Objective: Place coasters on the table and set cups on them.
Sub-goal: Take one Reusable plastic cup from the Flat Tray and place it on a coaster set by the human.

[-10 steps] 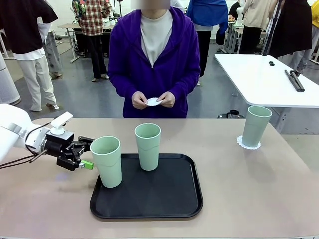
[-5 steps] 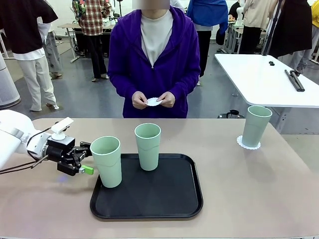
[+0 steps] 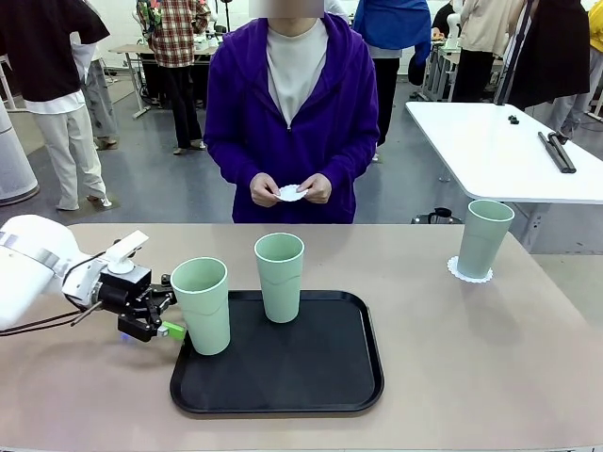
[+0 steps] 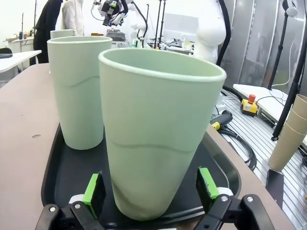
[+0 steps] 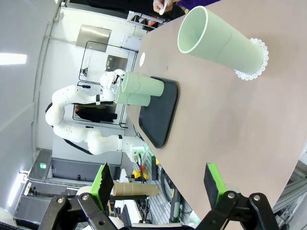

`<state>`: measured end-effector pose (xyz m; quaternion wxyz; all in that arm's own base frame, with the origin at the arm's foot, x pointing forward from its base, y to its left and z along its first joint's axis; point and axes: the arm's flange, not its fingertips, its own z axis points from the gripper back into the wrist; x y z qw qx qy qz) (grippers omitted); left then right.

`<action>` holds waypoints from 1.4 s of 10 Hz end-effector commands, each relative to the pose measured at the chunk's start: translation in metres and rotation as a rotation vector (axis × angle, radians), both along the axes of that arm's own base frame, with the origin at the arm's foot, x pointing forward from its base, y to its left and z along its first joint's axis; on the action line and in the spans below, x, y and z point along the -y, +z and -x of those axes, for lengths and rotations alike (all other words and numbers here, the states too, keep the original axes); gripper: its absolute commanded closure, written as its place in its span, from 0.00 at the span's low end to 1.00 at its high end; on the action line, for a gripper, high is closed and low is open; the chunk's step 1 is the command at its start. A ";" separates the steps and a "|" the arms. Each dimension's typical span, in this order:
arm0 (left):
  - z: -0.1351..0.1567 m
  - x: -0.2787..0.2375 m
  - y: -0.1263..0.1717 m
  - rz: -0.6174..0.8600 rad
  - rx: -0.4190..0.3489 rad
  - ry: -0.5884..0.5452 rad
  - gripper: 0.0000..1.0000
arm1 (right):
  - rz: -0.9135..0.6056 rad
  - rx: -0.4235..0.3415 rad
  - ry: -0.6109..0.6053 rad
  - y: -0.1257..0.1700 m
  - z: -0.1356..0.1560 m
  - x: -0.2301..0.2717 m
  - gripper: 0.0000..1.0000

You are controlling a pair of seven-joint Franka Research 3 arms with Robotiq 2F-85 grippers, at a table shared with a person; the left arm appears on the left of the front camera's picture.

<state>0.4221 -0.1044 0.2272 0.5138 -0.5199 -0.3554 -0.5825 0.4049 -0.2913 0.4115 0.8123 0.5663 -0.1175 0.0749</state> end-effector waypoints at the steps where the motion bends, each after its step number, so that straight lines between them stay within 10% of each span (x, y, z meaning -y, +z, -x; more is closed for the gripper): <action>1: -0.005 0.014 -0.007 0.018 0.030 -0.034 0.00 | 0.004 -0.003 -0.001 0.000 0.000 0.000 0.00; 8: -0.003 0.034 -0.006 0.056 0.060 -0.076 0.00 | 0.004 -0.003 -0.001 0.000 0.000 0.000 0.00; 9: -0.003 0.032 -0.004 0.062 0.071 -0.084 0.60 | 0.004 -0.003 -0.001 0.000 0.000 0.000 0.00; 10: -0.003 0.032 -0.003 0.061 0.069 -0.086 0.60 | 0.004 -0.003 -0.001 0.000 0.000 0.000 0.00; 11: -0.003 0.031 -0.003 0.067 0.061 -0.084 1.00 | 0.004 -0.003 -0.001 0.000 0.000 0.000 0.00; 12: -0.003 0.030 0.000 0.072 0.058 -0.084 0.65 | 0.004 -0.003 -0.001 0.000 0.000 0.000 0.00; 13: -0.002 0.027 0.012 0.077 0.056 -0.072 1.00 | 0.004 -0.003 -0.001 0.000 0.000 0.000 0.00; 14: 0.005 0.023 0.050 0.075 0.001 -0.031 1.00 | 0.004 -0.003 -0.001 0.000 0.000 0.000 0.00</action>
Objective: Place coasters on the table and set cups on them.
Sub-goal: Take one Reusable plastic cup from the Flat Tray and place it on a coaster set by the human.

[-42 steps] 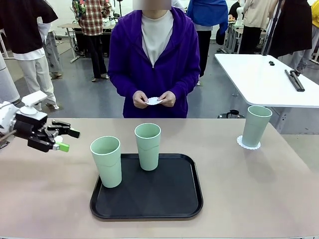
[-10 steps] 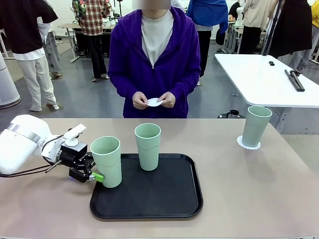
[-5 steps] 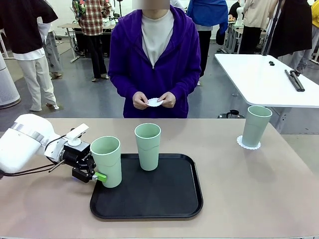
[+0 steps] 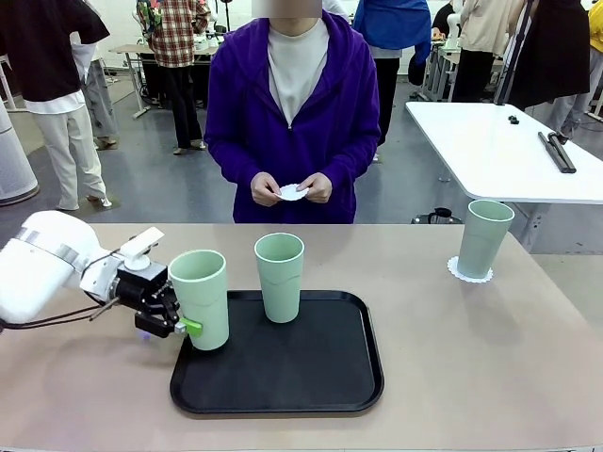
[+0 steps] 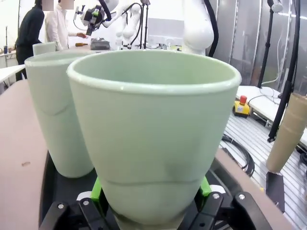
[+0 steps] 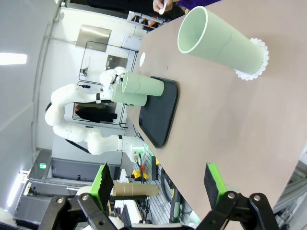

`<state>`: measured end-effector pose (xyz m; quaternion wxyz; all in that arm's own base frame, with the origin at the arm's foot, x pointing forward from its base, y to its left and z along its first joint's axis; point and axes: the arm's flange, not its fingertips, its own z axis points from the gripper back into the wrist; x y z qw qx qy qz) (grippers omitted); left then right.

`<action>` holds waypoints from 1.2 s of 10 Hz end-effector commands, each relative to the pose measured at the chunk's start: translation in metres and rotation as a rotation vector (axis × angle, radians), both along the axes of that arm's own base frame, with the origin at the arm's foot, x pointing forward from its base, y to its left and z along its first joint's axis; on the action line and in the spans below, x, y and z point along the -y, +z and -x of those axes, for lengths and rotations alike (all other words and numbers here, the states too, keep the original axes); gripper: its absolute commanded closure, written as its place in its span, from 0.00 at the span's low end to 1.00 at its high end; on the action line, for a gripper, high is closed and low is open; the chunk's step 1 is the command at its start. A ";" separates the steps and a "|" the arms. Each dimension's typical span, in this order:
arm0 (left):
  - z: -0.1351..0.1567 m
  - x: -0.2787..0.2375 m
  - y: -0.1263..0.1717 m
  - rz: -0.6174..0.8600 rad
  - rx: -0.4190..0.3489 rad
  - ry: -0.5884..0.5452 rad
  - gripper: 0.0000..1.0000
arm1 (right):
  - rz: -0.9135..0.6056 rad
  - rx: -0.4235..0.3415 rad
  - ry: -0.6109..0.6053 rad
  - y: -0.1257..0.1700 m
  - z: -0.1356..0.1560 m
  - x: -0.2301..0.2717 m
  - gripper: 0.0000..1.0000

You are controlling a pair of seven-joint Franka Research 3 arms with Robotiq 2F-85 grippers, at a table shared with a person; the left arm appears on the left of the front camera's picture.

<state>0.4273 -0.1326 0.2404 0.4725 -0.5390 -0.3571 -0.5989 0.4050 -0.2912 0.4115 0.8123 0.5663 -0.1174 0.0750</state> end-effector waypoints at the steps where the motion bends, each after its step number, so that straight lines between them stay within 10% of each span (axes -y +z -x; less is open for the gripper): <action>1: 0.020 -0.017 0.092 0.002 -0.039 0.120 1.00 | 0.004 -0.003 -0.001 0.001 0.000 0.000 0.00; 5: 0.045 -0.056 0.201 -0.057 -0.018 0.254 1.00 | 0.004 -0.003 -0.001 0.001 0.000 0.000 0.00; 9: 0.042 -0.062 0.216 -0.031 0.009 0.242 1.00 | 0.004 -0.003 -0.001 0.001 0.000 0.000 0.00; 10: 0.047 -0.063 0.226 -0.044 0.011 0.246 0.16 | 0.004 -0.003 -0.001 0.001 0.000 0.000 0.00; 12: 0.007 -0.110 0.198 -0.005 -0.015 0.339 0.16 | 0.004 -0.003 -0.001 0.001 0.000 0.000 0.00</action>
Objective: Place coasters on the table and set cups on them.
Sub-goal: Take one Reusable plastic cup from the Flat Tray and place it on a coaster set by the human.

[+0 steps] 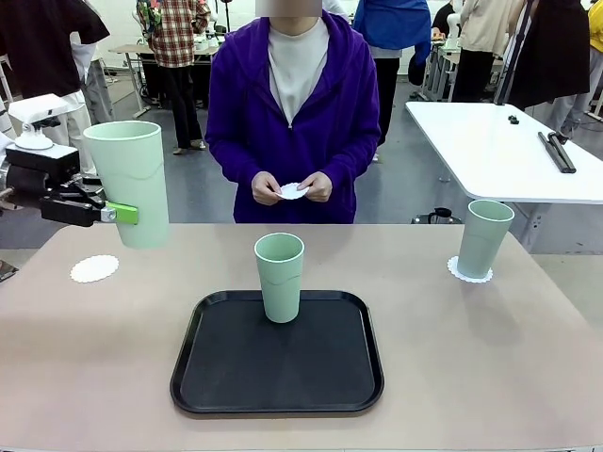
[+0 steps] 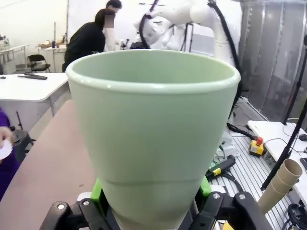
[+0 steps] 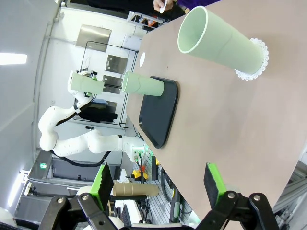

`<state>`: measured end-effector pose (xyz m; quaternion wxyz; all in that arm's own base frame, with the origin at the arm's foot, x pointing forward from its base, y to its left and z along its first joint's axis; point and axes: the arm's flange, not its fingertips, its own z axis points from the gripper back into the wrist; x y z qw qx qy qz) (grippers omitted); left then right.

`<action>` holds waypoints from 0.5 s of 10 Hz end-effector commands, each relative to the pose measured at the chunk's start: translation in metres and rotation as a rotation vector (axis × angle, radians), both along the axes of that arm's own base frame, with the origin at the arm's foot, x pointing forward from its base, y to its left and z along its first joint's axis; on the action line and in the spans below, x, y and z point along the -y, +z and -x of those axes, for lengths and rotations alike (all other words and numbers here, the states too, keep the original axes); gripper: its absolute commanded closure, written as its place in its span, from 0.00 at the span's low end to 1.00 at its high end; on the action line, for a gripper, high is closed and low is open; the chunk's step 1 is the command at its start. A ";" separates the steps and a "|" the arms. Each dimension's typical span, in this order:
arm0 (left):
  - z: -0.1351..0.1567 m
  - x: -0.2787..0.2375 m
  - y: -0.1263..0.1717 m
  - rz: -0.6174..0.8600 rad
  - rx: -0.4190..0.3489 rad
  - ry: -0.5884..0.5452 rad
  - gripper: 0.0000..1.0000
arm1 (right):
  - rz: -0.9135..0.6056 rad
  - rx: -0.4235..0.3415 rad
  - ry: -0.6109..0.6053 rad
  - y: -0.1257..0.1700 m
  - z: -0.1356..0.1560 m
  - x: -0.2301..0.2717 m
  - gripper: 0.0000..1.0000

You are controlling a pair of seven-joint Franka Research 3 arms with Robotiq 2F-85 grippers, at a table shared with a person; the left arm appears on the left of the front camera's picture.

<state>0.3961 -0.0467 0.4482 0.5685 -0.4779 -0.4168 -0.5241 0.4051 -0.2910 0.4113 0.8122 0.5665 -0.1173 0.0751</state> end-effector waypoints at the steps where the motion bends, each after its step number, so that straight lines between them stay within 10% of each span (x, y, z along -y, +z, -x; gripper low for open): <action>1: -0.037 -0.055 -0.023 0.048 -0.002 0.101 0.16 | 0.005 -0.003 -0.001 0.001 0.000 0.000 0.00; 5: -0.048 -0.164 -0.053 0.071 -0.040 0.351 0.16 | 0.005 -0.003 -0.001 0.001 0.000 0.000 0.00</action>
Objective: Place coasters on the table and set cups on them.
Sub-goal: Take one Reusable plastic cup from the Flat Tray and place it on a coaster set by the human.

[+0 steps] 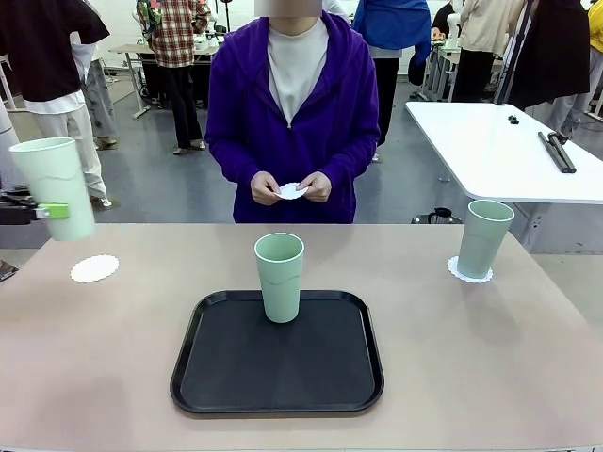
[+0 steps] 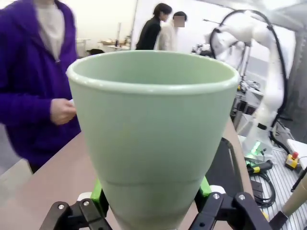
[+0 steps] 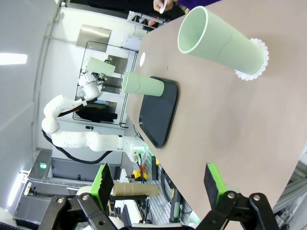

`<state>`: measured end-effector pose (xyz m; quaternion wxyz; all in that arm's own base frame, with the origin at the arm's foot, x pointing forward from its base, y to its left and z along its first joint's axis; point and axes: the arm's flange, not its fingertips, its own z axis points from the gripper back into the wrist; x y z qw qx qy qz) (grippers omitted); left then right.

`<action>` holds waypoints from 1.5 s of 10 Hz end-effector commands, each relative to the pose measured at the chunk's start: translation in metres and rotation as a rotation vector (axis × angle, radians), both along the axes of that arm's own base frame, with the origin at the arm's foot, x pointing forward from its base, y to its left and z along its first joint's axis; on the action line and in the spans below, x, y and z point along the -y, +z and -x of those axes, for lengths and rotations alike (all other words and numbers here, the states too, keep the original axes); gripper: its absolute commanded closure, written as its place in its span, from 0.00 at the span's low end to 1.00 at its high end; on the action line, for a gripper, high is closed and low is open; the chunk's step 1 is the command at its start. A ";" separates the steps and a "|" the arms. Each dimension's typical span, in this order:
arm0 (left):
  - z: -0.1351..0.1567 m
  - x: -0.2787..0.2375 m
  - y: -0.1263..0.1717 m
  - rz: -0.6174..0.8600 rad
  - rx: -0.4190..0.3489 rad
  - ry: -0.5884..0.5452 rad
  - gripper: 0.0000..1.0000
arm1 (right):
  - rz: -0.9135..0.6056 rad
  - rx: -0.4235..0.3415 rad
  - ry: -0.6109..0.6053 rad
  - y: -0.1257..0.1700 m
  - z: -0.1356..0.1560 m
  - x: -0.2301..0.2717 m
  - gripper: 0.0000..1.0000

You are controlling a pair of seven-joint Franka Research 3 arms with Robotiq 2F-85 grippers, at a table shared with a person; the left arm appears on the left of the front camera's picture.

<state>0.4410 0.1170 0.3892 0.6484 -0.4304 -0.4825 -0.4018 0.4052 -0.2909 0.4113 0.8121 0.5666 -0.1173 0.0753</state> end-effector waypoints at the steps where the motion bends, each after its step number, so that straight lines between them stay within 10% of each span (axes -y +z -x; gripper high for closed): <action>1: -0.010 -0.018 0.002 0.015 0.021 0.068 0.16 | 0.005 -0.003 -0.002 0.001 0.000 0.000 0.00; 6: -0.043 -0.052 -0.020 -0.017 0.004 0.288 0.16 | 0.005 -0.003 -0.002 0.001 0.000 0.000 0.00; 15: -0.047 -0.055 -0.024 -0.050 0.016 0.275 0.16 | 0.005 -0.003 -0.002 0.001 0.000 0.000 0.00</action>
